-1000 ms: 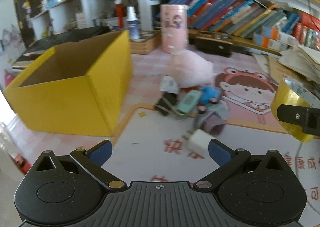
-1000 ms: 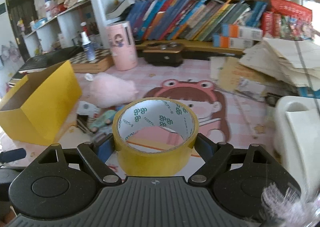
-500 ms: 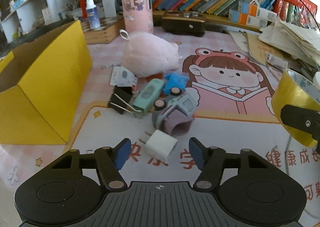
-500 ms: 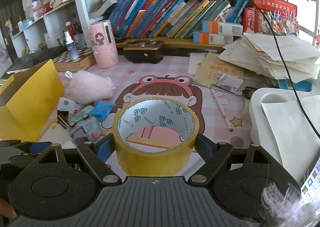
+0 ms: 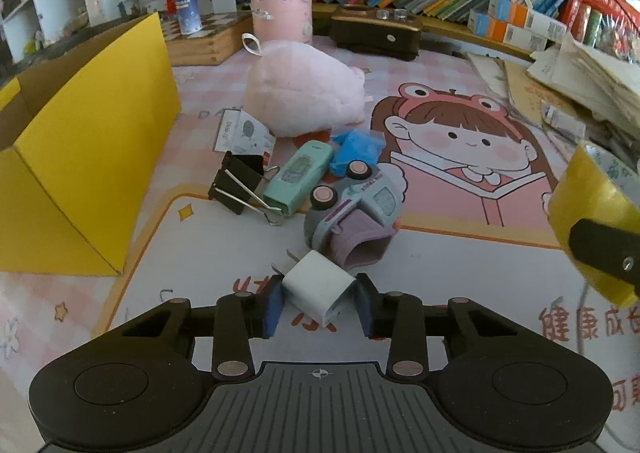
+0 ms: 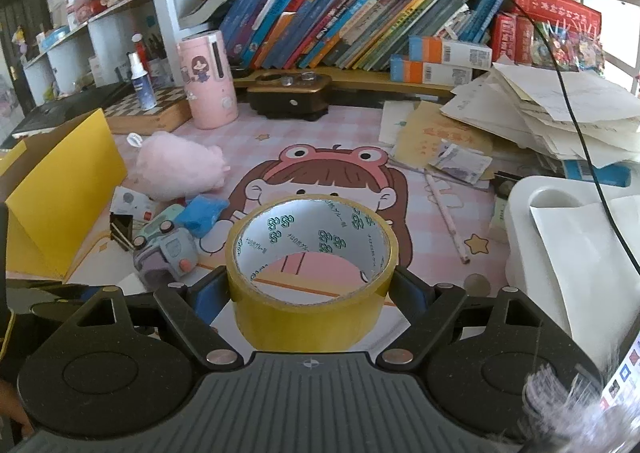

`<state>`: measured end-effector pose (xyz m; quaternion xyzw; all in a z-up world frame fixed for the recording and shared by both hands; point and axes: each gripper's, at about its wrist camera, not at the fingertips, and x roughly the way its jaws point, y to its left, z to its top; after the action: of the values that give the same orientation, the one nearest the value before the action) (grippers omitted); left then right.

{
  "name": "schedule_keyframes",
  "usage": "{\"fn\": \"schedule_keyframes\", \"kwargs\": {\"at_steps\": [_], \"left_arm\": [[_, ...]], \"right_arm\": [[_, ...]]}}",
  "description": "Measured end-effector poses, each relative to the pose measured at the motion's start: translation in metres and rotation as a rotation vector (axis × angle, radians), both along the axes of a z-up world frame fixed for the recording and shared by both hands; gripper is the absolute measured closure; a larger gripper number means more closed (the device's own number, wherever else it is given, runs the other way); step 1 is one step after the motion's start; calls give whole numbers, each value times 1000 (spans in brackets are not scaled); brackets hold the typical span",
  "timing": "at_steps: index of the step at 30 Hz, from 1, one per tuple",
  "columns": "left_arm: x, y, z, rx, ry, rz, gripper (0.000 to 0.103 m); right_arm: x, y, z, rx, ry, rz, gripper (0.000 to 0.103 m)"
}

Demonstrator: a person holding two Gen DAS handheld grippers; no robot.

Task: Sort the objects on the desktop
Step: 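Carry the white plug with the left tool while the right carries the tape toward the yellow box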

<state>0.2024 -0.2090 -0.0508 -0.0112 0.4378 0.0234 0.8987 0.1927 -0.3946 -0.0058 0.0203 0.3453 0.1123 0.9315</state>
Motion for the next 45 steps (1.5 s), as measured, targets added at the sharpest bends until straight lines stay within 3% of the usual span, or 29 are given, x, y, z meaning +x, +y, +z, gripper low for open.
{"fn": "schedule_keyframes", "kwargs": {"at_steps": [14, 25, 45], "left_arm": [[-42, 18, 25, -29, -123, 53, 67], [-70, 41, 28, -59, -151, 72, 67], [-149, 165, 48, -87, -206, 120, 67]], "right_arm": [[-17, 21, 1, 1, 2, 109, 20], [-42, 47, 3, -23, 2, 162, 20], [-117, 160, 18, -24, 9, 191, 20]]}}
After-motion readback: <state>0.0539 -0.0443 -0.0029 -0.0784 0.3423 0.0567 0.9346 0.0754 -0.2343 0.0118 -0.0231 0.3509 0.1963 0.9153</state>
